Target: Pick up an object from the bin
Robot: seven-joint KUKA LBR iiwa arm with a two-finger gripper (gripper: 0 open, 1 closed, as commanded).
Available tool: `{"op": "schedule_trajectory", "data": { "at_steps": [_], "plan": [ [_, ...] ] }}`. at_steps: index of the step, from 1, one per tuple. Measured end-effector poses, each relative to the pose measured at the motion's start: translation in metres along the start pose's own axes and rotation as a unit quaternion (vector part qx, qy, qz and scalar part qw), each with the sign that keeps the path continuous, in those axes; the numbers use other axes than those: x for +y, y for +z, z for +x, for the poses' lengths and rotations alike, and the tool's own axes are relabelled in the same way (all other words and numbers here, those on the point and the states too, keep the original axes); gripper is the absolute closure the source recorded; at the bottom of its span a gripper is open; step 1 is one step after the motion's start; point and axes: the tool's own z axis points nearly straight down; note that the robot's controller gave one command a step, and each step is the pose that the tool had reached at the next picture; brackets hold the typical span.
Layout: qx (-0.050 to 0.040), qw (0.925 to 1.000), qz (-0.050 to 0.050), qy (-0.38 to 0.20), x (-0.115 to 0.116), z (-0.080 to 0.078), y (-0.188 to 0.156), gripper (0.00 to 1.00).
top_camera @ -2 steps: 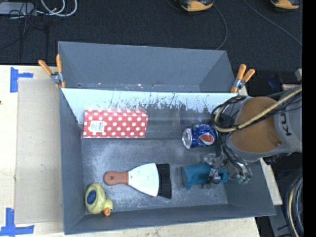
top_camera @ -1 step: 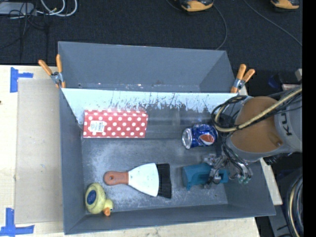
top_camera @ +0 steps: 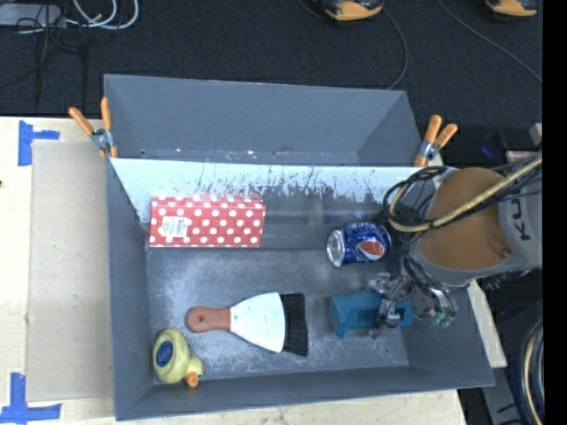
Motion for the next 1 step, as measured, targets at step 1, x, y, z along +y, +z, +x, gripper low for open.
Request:
{"op": "schedule_trajectory", "data": {
  "at_steps": [1],
  "plan": [
    [0.0044, 1.0, -0.001, 0.0, 0.0006, 0.0025, -0.0208, 1.0]
  ]
}}
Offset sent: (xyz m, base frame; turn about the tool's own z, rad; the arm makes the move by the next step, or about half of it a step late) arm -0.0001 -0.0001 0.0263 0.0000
